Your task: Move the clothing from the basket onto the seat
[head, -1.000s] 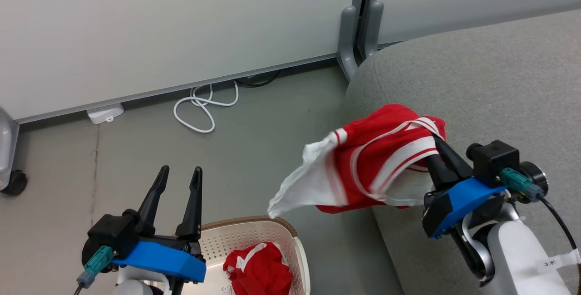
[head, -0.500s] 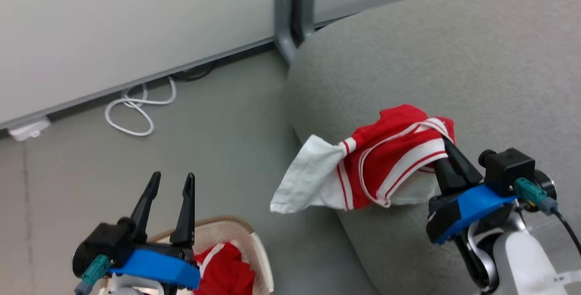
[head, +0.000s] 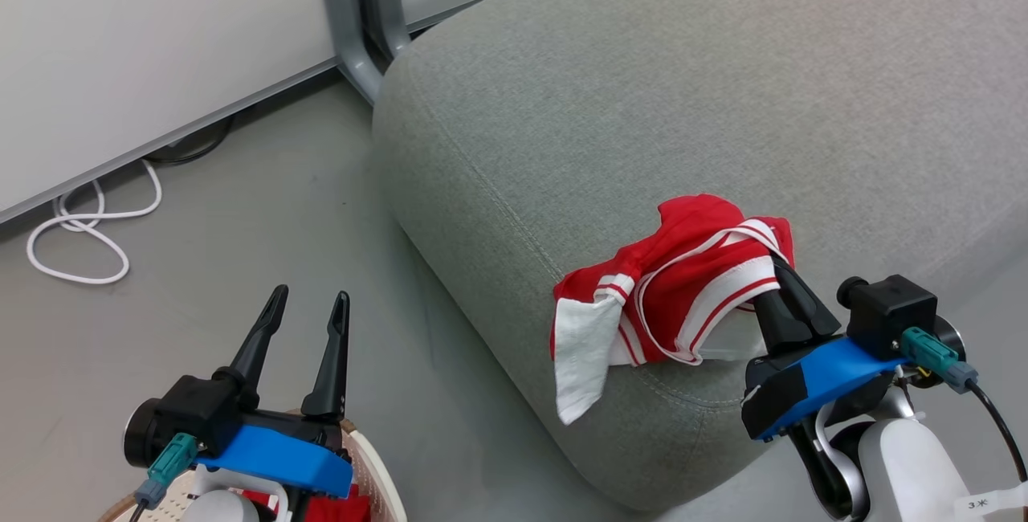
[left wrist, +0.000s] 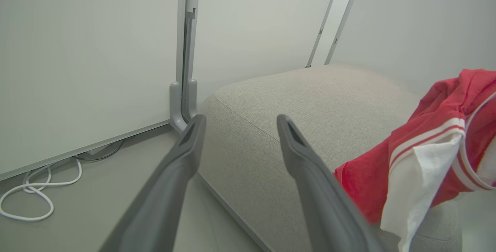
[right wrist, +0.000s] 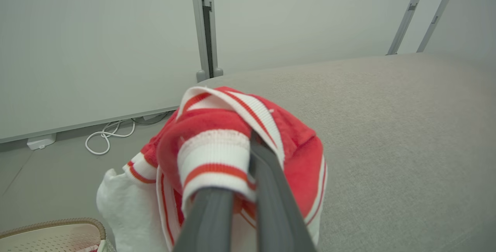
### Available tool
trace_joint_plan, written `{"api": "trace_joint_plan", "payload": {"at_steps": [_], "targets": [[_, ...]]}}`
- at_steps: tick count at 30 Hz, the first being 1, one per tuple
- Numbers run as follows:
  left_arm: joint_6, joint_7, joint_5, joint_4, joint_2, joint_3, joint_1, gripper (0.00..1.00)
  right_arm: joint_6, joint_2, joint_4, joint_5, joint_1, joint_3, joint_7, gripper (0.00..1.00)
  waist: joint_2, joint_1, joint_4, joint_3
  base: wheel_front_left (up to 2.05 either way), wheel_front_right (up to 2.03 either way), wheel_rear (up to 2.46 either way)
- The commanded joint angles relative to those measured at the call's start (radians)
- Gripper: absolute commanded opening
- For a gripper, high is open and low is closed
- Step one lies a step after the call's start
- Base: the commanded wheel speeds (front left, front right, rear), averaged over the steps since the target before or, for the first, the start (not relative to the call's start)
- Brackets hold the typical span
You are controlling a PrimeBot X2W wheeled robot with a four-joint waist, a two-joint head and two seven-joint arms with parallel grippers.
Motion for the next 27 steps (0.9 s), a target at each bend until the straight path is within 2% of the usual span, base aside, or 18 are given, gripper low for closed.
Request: {"api": "trace_joint_plan", "payload": {"at_steps": [1,9,15,22,27], "targets": [[-0.007,-0.005,0.0,0.002,0.008,0.001,-0.009,1.0,0.0,0.004,0.004,0.004,0.006,0.0,-0.009,0.0,-0.0001,0.0,-0.01,-0.002,0.0,0.0,0.0],[-0.007,-0.005,-0.007,0.003,0.027,-0.024,-0.029,1.0,0.0,0.008,0.018,0.021,-0.019,-0.018,-0.02,0.0,-0.0001,0.0,-0.022,0.023,0.0,0.0,0.0],[-0.004,-0.005,0.001,-0.011,0.057,-0.032,-0.055,1.0,0.0,-0.006,0.034,0.066,-0.125,-0.084,-0.012,0.0,-0.0001,0.0,-0.004,0.081,0.0,0.0,0.0],[-0.004,0.039,0.017,-0.073,0.128,-0.065,-0.128,1.0,0.0,-0.082,0.111,0.173,-0.386,-0.202,-0.005,0.0,-0.0001,0.0,0.036,0.234,0.0,0.0,0.0],[-0.005,0.097,0.03,-0.174,0.188,-0.076,-0.194,1.0,0.0,-0.171,0.22,0.226,-0.6,-0.306,-0.011,0.0,-0.0001,0.0,0.077,0.383,0.0,0.0,0.0]]}}
